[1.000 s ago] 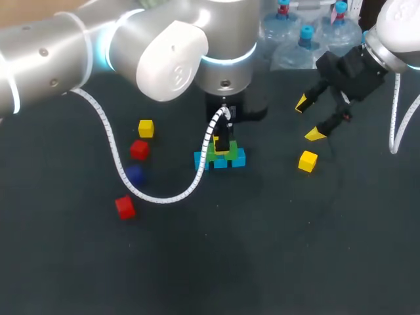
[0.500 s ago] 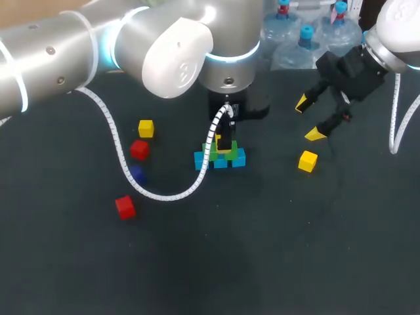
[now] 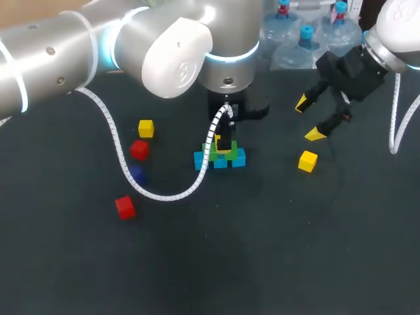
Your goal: Place the blue cubes, place green cubes on the blue cubes, place the yellow cubes on the green cubes, then place the red cubes on the yellow cubes, and place purple cube on the red cubes.
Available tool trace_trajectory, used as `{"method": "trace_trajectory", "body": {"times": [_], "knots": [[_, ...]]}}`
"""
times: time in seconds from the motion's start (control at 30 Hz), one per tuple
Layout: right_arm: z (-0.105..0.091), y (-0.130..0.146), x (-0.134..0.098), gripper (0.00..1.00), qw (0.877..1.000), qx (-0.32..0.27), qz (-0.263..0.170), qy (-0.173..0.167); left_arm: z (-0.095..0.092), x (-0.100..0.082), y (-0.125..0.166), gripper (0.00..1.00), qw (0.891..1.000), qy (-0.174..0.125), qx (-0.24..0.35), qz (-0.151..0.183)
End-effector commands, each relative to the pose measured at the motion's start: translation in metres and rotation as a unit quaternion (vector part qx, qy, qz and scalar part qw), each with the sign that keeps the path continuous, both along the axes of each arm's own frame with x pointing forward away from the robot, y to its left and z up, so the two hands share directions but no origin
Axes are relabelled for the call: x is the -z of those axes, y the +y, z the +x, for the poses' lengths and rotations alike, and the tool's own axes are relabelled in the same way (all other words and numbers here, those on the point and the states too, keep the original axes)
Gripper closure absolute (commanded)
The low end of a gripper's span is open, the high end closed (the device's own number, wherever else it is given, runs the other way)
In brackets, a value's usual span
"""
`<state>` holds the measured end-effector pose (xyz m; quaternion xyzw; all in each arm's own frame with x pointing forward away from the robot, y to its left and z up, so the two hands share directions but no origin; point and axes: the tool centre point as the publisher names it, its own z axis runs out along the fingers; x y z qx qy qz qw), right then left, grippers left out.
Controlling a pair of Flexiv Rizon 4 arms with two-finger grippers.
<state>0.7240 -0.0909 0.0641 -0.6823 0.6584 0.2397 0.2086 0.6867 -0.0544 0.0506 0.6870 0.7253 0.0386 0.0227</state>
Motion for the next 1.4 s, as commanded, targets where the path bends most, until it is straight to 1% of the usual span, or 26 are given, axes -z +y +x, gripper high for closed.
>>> {"method": "trace_trajectory", "body": {"times": [0.03,1.0,1.4], "knots": [[-0.0011,-0.0002,-0.0002,0.0,1.0,0.001,0.0,-0.001,0.0034,0.0027,-0.0001,1.0,1.0,0.004,0.002,-0.001],[-0.0011,-0.0002,-0.0002,0.0,1.0,0.001,0.0,-0.001,0.0125,0.005,0.0018,1.0,1.0,0.004,0.005,0.001],[-0.0011,-0.0002,-0.0002,0.0,1.0,0.001,0.0,-0.001,0.0129,0.0058,0.0034,1.0,1.0,0.005,0.004,0.002]]}}
